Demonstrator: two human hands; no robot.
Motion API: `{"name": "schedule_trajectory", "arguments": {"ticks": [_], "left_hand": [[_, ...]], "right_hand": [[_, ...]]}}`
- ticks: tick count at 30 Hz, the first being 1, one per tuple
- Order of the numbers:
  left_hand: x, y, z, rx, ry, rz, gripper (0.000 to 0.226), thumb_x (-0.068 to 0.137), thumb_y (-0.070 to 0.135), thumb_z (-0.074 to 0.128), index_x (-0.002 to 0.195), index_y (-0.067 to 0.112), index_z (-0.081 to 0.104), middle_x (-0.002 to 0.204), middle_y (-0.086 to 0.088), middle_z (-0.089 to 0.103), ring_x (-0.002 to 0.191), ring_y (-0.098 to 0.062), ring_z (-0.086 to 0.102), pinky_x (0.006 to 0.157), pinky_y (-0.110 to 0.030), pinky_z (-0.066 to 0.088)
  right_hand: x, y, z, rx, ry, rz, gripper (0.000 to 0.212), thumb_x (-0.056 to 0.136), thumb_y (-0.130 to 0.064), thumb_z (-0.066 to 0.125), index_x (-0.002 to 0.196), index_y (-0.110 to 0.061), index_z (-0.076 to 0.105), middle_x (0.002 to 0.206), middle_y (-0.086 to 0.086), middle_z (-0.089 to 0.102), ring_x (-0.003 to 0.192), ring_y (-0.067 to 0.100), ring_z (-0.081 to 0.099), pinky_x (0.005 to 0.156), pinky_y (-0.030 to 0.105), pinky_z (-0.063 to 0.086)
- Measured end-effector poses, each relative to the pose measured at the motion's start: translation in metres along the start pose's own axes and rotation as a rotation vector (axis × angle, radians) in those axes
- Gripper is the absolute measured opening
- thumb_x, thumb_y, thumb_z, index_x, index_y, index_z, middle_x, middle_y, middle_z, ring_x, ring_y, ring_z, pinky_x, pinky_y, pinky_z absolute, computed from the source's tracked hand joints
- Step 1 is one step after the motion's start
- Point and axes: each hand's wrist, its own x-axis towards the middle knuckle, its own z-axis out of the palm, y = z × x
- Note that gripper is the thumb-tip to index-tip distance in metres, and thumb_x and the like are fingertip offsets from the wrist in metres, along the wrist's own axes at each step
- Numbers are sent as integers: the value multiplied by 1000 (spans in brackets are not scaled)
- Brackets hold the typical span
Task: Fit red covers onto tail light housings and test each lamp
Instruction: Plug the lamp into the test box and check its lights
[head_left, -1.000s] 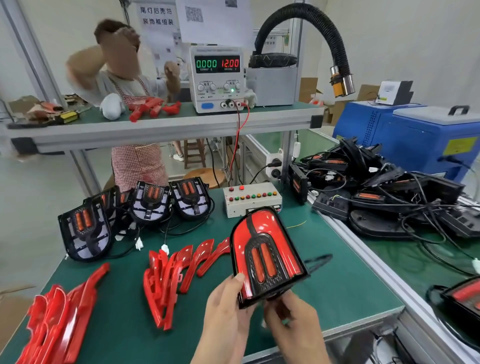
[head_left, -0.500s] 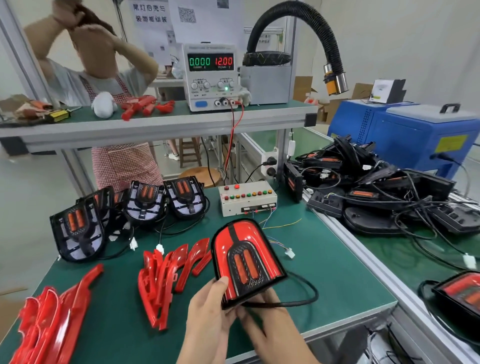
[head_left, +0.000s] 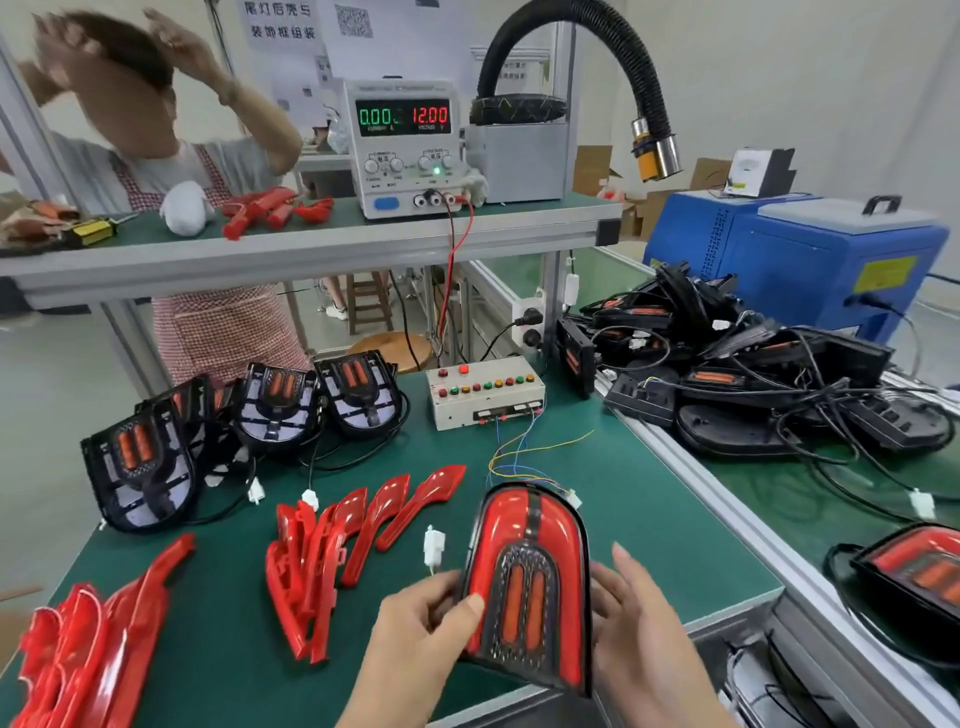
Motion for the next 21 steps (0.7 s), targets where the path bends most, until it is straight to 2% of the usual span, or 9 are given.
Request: {"name": "schedule_trajectory", "arguments": {"ticks": [2,4,8,11,13,15,17,19,21], "left_hand": [[-1,1,4,54,-54,1,28,91,12,69,100,36,82,92,0,80,94,-12,76,81,-23,58],[1,3,9,76,-100,-6,35,94,1,66,111,30,77,97,8,80,97,-5,75,81,-14,54],[11,21,13,101,-197,20,34,83,26,70,116,31,75,104,7,79,102,-7,74,93,-26,55],[34,37,36,-152,-77,-15,17,91,15,69,91,21,85,98,-5,80,90,-14,76,86,-36,53],[48,49,62,-275,-2,-67,34,100,16,57,83,22,85,90,-8,79,75,-18,72,76,-35,52],[57,62,93,-348,16,-68,27,100,12,59,88,20,82,86,-11,74,69,-18,67,66,-31,54],[61,71,125,-413,-25,-98,19,98,5,62,99,18,75,92,-14,71,73,-22,66,60,-31,58],[65,80,159,-481,-123,-183,18,97,1,60,110,12,66,95,-17,68,71,-24,64,62,-34,58],[69,92,191,-535,-231,-251,20,96,-2,58,113,9,61,84,-14,65,61,-18,62,54,-26,55]], "right_hand": [[-3,0,4,-157,-71,-45,49,82,-48,71,111,-9,77,108,18,75,97,35,74,81,45,60],[-5,-4,5,-284,-55,-131,41,78,-49,75,107,-20,78,111,17,76,102,34,74,89,47,59],[-16,-28,1,-279,-104,-152,30,90,-38,73,116,-23,74,120,16,73,111,35,71,97,51,56],[-27,-48,-11,-289,-43,-214,27,98,-38,61,118,-23,72,119,12,74,111,31,71,99,50,54],[-36,-62,-22,-243,23,-266,28,101,-35,58,118,-19,71,116,12,75,109,29,72,100,51,54],[-47,-75,-37,-197,89,-332,28,101,-32,57,120,-15,69,116,12,75,109,30,72,101,52,53],[-60,-87,-54,-162,134,-405,31,101,-31,57,125,-13,65,119,14,74,112,31,70,100,51,55],[-74,-97,-74,-142,155,-479,31,101,-31,58,127,-15,63,123,14,72,116,32,69,100,52,55],[-89,-110,-96,-166,199,-546,22,103,-30,57,122,-22,66,123,11,72,115,29,69,99,52,55]]}}
